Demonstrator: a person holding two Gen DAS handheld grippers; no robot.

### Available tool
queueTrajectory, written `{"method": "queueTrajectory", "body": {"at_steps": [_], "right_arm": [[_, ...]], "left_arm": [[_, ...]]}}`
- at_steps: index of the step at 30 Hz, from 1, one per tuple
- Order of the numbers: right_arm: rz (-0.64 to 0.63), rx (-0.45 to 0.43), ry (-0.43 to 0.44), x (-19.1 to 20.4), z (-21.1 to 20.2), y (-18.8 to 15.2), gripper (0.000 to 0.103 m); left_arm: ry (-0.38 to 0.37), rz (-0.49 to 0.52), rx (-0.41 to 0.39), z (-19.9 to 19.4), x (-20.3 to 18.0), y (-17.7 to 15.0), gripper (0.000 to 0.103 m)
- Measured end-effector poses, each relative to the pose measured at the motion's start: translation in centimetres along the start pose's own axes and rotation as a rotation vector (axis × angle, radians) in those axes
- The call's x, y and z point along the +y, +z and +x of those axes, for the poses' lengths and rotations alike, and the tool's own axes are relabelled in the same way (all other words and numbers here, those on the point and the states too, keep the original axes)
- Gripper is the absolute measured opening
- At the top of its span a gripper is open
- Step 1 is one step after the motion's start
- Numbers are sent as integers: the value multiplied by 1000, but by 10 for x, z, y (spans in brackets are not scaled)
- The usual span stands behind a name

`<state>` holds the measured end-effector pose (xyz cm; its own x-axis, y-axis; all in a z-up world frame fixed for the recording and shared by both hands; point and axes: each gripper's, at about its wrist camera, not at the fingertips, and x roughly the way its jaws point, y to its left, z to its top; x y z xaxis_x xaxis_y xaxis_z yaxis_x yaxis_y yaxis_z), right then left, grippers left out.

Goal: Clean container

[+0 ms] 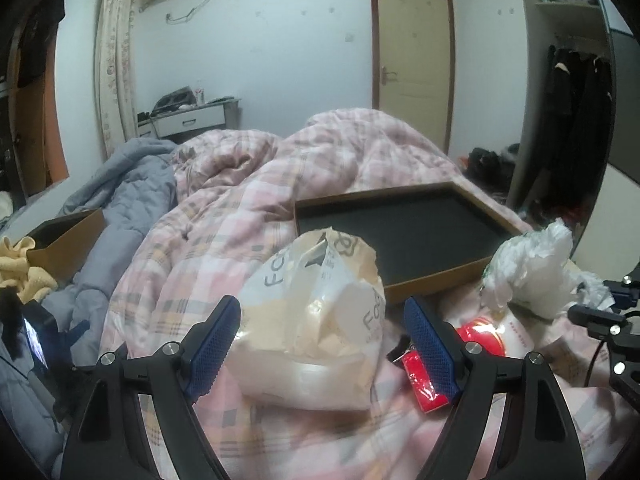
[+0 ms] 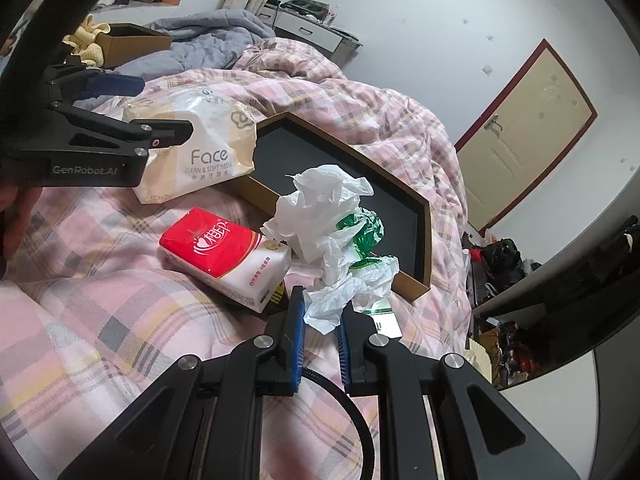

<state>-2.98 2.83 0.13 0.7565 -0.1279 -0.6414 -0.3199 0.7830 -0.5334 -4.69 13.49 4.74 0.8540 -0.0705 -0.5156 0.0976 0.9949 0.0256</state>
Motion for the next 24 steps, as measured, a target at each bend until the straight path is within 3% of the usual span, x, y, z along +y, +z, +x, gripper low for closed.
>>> {"method": "queueTrajectory", "body": {"at_steps": [2,4,5,6,8,17,24], "right_arm": [[7,13,-1,-4,5,-1,13],[11,27,-16,-7,8,-2,22],[12,30,-22,-10,9,-4,37],[12,28,-24,-12,10,-5,61],[2,11,-24,-17,7,-9,84],[120,-32,0,-60,-12,-19,84],[248,-75,-76,-103,-26,-32,84]], "left_arm": [[-5,-1,-6,-2,-2,0,82],[-20,-2,-3,-2,-3,0,82],[-27,-1,-1,-3,-3,-1,82],[-33,1,1,-3,-3,-1,82],[-37,7,2,-3,-5,-1,82],[-71,5,-12,-6,-7,0,82],[-92,-13,-9,-3,-5,0,82]]}}
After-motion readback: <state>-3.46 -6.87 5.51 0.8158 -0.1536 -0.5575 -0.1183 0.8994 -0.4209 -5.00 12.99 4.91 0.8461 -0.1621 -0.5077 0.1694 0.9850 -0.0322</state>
